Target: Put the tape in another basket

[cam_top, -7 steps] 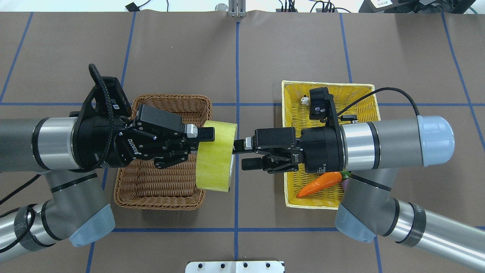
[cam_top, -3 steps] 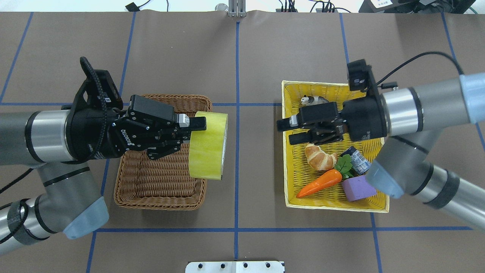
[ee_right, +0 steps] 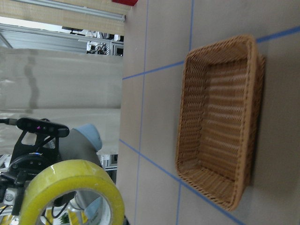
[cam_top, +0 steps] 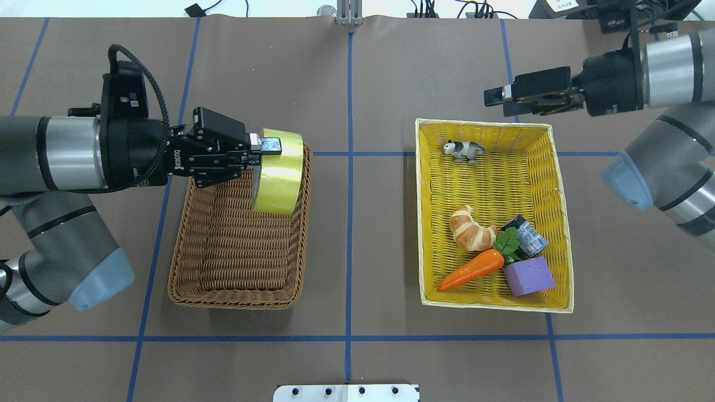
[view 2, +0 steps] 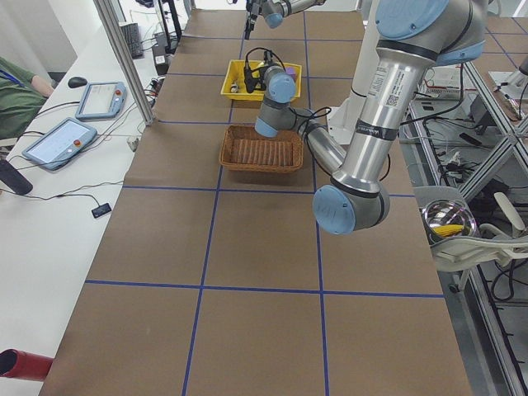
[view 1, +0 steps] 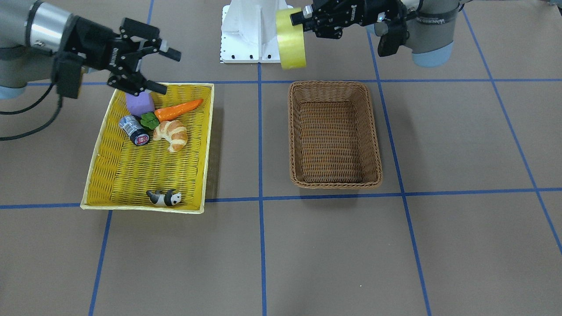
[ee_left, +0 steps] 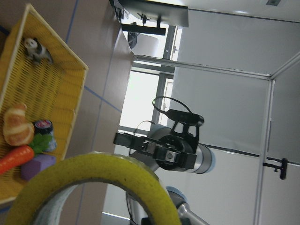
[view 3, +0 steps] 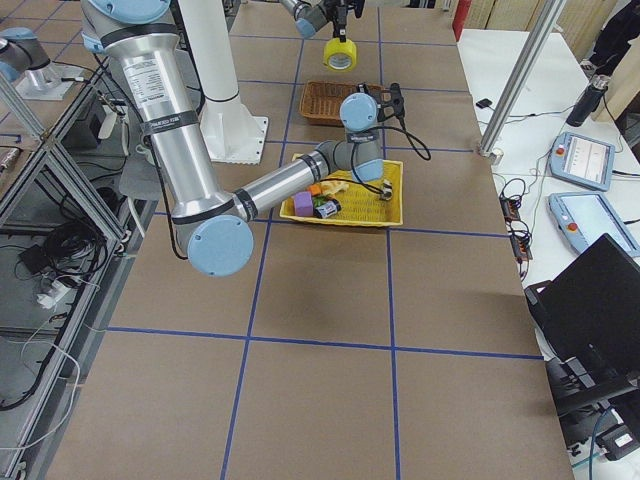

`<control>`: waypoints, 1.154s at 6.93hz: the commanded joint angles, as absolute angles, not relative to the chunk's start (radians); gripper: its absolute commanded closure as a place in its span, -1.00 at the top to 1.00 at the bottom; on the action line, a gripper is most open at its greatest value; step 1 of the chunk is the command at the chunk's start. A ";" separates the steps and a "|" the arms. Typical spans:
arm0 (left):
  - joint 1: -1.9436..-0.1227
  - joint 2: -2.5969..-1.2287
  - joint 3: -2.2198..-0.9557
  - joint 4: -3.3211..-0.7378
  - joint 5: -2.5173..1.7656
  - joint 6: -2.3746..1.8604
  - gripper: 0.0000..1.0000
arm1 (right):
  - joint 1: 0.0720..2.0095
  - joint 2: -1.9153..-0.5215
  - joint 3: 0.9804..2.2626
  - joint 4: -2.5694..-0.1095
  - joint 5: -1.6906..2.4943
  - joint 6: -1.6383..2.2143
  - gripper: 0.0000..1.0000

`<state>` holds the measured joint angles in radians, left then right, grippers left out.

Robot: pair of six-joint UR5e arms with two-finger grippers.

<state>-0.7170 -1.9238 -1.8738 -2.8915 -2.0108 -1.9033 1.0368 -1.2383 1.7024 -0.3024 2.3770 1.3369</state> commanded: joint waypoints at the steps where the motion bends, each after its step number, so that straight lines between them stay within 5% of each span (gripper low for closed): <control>1: -0.774 -1.916 -1.888 -2.623 -2.069 -1.678 -1.00 | 1.126 -1.236 1.704 -0.534 2.279 1.012 1.00; 4: -0.756 -1.913 -1.968 -2.052 -2.086 -1.251 -1.00 | 1.250 -1.241 1.712 -0.912 2.301 0.646 1.00; 8: -0.562 -1.954 -1.954 -1.748 -1.915 -1.161 -1.00 | 1.325 -1.256 1.767 -1.422 2.373 0.264 1.00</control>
<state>-0.6139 -1.9428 -1.9599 -1.8065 -1.9725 -1.1677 1.3086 -1.2561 1.7319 -1.2599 2.3559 0.3365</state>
